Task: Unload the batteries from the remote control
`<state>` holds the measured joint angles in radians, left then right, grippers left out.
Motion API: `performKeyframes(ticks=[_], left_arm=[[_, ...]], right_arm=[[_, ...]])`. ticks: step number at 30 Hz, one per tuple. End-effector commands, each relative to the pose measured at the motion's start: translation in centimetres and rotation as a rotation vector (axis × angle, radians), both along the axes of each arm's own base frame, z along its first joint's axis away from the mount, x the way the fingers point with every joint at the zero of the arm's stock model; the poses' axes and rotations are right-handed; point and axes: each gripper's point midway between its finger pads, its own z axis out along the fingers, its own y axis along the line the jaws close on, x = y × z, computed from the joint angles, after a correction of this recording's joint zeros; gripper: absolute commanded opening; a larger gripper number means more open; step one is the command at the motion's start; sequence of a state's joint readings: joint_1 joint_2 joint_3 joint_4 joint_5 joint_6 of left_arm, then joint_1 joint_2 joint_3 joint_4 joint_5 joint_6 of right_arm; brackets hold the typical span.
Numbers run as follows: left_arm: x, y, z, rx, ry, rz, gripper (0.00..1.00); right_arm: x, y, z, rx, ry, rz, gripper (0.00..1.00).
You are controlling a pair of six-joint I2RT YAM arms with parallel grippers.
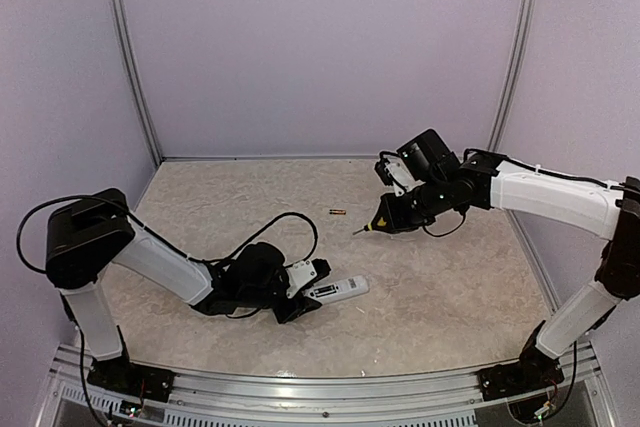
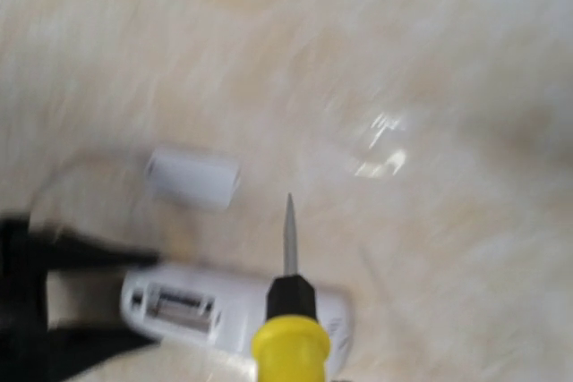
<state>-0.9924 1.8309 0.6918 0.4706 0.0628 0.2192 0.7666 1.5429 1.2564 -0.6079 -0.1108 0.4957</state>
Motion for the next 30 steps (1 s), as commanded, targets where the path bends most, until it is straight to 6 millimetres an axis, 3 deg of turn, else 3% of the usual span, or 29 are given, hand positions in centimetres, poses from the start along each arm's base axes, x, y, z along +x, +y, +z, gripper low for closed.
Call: performKeyframes(ticks=[1,5,12,15,16,25,30], left_arm=[[-0.8,1.8,-1.5,0.074,0.04,0.056,0.26],[-0.8,2.3,-1.3,0.067,0.038,0.1,0.26],[-1.4,2.1,-1.0,0.057,0.052,0.117,0.25],[-1.6,2.0,-0.6,0.049,0.056,0.121,0.25],[-1.7,1.9,-0.5,0.045,0.055,0.121,0.25],[-1.8,1.8,-0.2,0.043,0.057,0.134,0.24],[-1.6,1.8,-0.2,0.059,0.055,0.139,0.24]], right_arm=[[4.2,-1.6,0.9,0.048,-0.076,-0.14,0.0],[8.0,-1.4,0.5,0.098,-0.066,-0.191,0.0],[17.5,-0.8,-0.3,0.177,-0.095,-0.269,0.0],[20.3,-0.5,-1.3,0.182,-0.091,-0.273,0.0],[21.1,-0.3,-2.6,0.17,-0.079,-0.271,0.0],[25.6,1.7,-7.4,0.166,-0.052,-0.233,0.0],[26.5,2.1,-9.6,0.148,-0.018,-0.226,0.0]])
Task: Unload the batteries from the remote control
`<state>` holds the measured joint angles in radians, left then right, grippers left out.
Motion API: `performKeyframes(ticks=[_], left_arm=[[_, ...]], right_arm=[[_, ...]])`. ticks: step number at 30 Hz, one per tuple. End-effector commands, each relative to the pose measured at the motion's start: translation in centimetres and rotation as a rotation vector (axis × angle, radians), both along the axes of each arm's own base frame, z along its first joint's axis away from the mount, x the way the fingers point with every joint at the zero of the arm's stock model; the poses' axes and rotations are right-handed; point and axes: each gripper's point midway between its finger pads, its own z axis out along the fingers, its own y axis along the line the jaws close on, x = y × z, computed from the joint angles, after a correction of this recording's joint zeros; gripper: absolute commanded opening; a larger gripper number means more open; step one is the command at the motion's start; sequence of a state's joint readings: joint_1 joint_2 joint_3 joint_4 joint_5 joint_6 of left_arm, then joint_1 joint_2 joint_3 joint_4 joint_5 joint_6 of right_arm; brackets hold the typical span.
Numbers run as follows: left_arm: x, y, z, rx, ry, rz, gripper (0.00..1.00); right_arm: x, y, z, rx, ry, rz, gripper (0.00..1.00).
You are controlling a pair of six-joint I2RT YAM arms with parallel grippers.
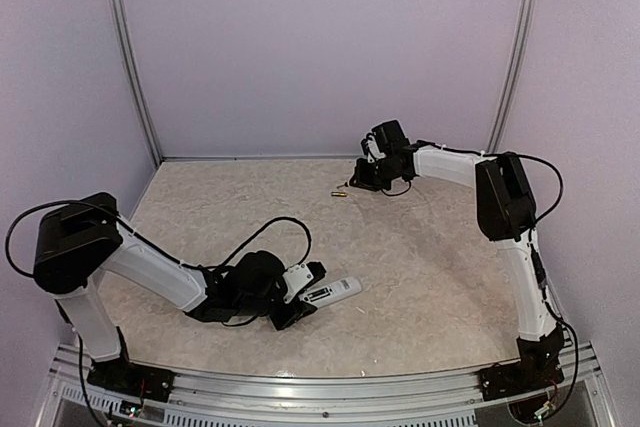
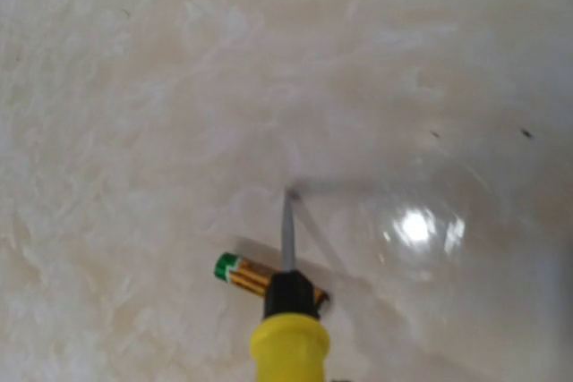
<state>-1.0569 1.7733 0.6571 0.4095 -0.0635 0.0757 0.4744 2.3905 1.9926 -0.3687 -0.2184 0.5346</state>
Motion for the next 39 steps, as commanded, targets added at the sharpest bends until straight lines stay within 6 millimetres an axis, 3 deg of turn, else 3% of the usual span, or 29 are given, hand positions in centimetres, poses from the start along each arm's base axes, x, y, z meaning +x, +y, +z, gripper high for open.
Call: performKeyframes(ticks=[1,8,14,19,27,34,37,39], left_arm=[[-0.2,0.7,-0.1,0.044,0.009,0.017,0.24],[-0.1,0.7,0.3,0.037,0.007,0.026,0.23],[0.1,0.3,0.4,0.039,0.002,0.022,0.23],[0.3,0.0,0.6,0.038,-0.001,0.021,0.23],[0.9,-0.3,1.0,0.033,0.003,0.049,0.23],[2.4,-1.4,1.1,0.064,0.034,0.177,0.2],[2.7,-0.9,1.9,0.076,0.008,0.263,0.21],[3.3,0.5,2.8,0.067,-0.003,0.361,0.2]], right_arm=[[0.3,0.1,-1.0,-0.007,0.027,0.026,0.0],[-2.2,-0.6,-1.5,-0.012,0.071,0.045,0.0],[-4.4,-1.8,-0.5,-0.004,0.08,0.034,0.0],[-5.7,-1.5,0.8,0.036,0.077,0.059,0.0],[-5.8,-1.2,1.1,0.048,0.069,0.076,0.0],[-5.5,-1.3,1.6,0.04,0.056,0.067,0.0],[-5.5,-1.5,2.4,0.033,0.039,0.062,0.0],[-5.5,-1.8,2.8,0.027,0.03,0.056,0.0]])
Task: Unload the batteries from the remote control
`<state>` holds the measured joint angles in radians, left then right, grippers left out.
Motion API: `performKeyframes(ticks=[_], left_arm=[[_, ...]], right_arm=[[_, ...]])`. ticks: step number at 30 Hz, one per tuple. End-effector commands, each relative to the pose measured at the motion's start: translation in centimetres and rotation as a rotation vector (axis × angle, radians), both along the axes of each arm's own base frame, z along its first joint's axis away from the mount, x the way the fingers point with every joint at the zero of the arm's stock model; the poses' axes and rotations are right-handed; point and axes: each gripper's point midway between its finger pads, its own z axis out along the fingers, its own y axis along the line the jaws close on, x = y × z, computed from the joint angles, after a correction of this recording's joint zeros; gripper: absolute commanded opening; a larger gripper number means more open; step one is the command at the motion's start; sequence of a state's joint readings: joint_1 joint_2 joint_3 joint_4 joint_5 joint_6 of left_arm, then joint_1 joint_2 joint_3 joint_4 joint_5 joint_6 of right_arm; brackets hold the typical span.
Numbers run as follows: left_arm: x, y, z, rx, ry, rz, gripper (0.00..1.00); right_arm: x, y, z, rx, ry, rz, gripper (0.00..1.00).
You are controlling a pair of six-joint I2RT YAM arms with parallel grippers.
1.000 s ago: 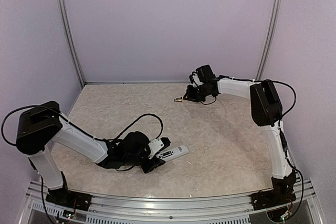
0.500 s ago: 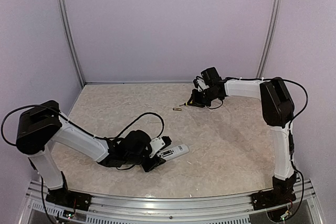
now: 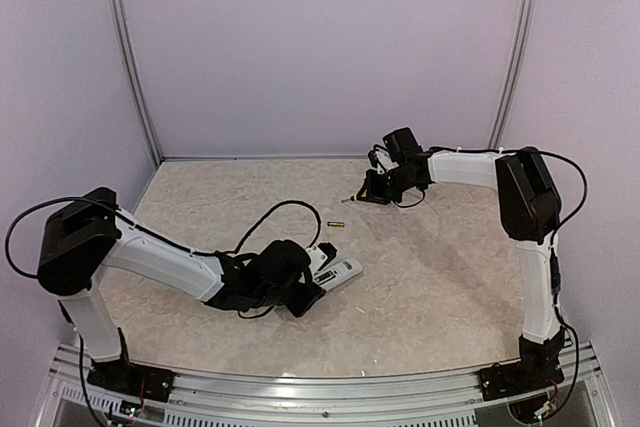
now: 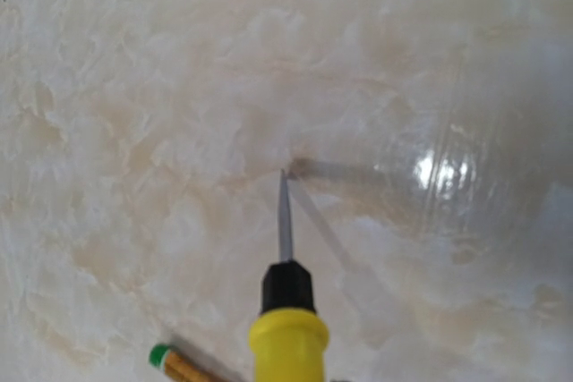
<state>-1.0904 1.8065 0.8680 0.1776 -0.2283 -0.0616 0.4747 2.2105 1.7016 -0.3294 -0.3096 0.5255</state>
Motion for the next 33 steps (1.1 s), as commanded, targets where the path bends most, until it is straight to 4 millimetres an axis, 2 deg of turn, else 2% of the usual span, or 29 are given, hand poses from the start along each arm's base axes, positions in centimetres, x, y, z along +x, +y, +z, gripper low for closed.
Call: performKeyframes(ticks=[1,6,10,15,18,22,29,31,33], left_arm=[[0.9,3.1,1.5,0.014,-0.017,0.221,0.21],[0.6,7.2,4.6,-0.096,-0.006,0.422,0.2],[0.4,10.5,5.6,-0.102,0.01,0.567,0.22],[0.0,14.6,4.1,-0.116,0.091,0.778,0.22],[-0.1,16.2,2.9,-0.139,0.138,0.86,0.22],[0.1,16.8,2.0,-0.165,0.189,0.91,0.21],[2.1,14.8,1.1,-0.208,0.306,0.956,0.24],[2.9,14.6,0.6,-0.203,0.34,0.979,0.27],[3.5,14.2,-0.7,-0.208,0.411,0.991,0.28]], right_arm=[[0.1,-0.6,3.5,0.005,-0.06,-0.016,0.0],[-0.1,-0.9,4.1,0.005,-0.072,-0.021,0.0],[-0.2,-1.1,4.5,0.006,-0.079,-0.028,0.0],[-0.6,-1.1,4.7,0.015,-0.081,-0.021,0.0],[-1.0,-1.2,4.7,0.02,-0.082,-0.022,0.0],[-1.4,-1.3,5.0,0.028,-0.089,-0.018,0.0],[-1.9,-1.4,6.0,0.05,-0.11,-0.016,0.0],[-2.1,-1.7,6.3,0.045,-0.118,-0.02,0.0],[-2.3,-2.1,6.4,0.03,-0.122,-0.024,0.0]])
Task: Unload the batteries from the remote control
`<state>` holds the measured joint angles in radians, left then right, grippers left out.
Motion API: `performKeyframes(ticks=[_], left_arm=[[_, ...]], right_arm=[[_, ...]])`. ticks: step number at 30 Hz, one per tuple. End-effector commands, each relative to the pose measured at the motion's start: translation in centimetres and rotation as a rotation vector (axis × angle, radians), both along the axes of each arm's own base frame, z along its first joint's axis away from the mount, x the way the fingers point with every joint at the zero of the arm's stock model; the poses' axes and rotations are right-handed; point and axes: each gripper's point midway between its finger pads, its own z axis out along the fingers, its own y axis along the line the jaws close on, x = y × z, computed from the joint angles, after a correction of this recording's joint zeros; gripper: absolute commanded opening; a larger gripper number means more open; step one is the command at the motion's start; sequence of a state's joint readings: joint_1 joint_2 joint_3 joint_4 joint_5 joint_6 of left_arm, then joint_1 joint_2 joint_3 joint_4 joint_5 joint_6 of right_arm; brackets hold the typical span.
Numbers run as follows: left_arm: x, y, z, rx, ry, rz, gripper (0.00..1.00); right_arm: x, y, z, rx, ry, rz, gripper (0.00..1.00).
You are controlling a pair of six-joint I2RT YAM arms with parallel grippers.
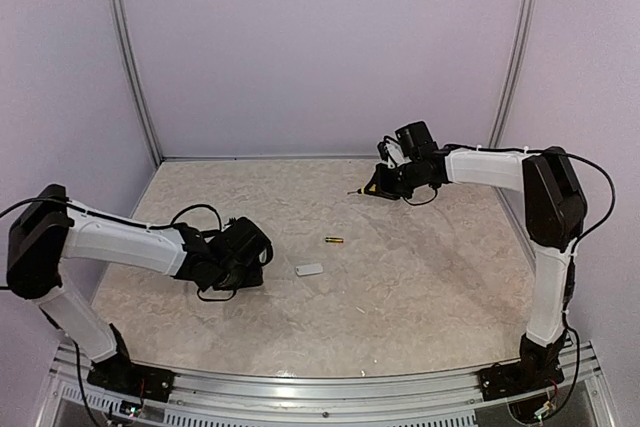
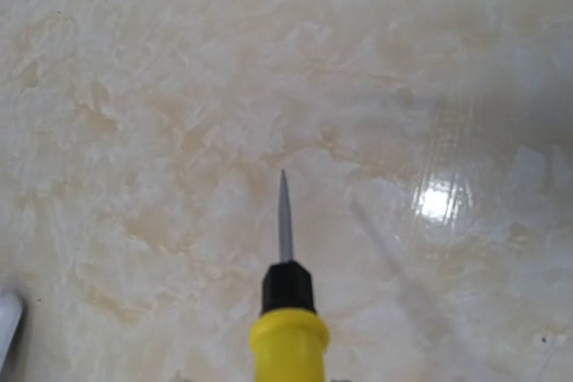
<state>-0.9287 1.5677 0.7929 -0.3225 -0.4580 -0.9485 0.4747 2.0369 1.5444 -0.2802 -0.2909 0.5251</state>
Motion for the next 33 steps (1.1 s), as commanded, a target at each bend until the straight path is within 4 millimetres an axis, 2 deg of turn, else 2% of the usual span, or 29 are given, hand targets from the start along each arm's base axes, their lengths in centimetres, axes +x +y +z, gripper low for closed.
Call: performKeyframes(ticks=[1,3,6,10,12,16,18,20,23,26,30,33], left_arm=[[1.6,-1.4,-1.7,-0.107,0.113,0.045,0.28],[2.2,-1.7,-2.2,-0.105,0.149,0.041,0.33],[2.7,-2.7,-2.5,-0.088,0.174,0.002,0.52],[3.3,-3.8,-1.8,-0.09,0.174,-0.04,0.71],[3.5,-4.3,-1.2,-0.101,0.171,-0.06,0.77],[4.3,-5.6,1.7,-0.057,0.119,-0.232,0.8],[5.1,-5.3,3.9,0.038,0.07,-0.333,0.79],[5.5,-4.8,5.0,0.135,0.053,-0.464,0.79],[5.6,-3.2,5.3,0.322,0.059,-0.651,0.77],[4.2,-2.6,4.3,0.481,0.067,-0.949,0.73],[3.2,-1.7,4.5,0.651,-0.003,-1.25,0.74],[3.9,-1.1,4.5,0.752,-0.094,-1.403,0.75]], right_arm=[[-0.3,-0.8,2.7,0.005,-0.062,-0.013,0.0],[-0.5,-1.2,2.8,-0.005,-0.069,-0.021,0.0],[-0.8,-1.7,3.3,-0.012,-0.079,-0.028,0.0],[-1.2,-2.2,3.7,-0.018,-0.089,-0.035,0.0],[-1.3,-2.3,3.9,-0.019,-0.09,-0.034,0.0],[-1.5,-2.4,4.2,-0.018,-0.093,-0.03,0.0],[-1.7,-2.5,4.5,-0.022,-0.095,-0.027,0.0],[-1.9,-2.6,4.8,-0.024,-0.101,-0.024,0.0],[-2.3,-2.8,5.3,-0.028,-0.111,-0.017,0.0],[-2.7,-2.8,5.6,-0.024,-0.113,-0.007,0.0],[-3.1,-2.7,5.8,-0.012,-0.11,0.005,0.0],[-3.6,-2.8,6.1,-0.003,-0.105,0.009,0.0]])
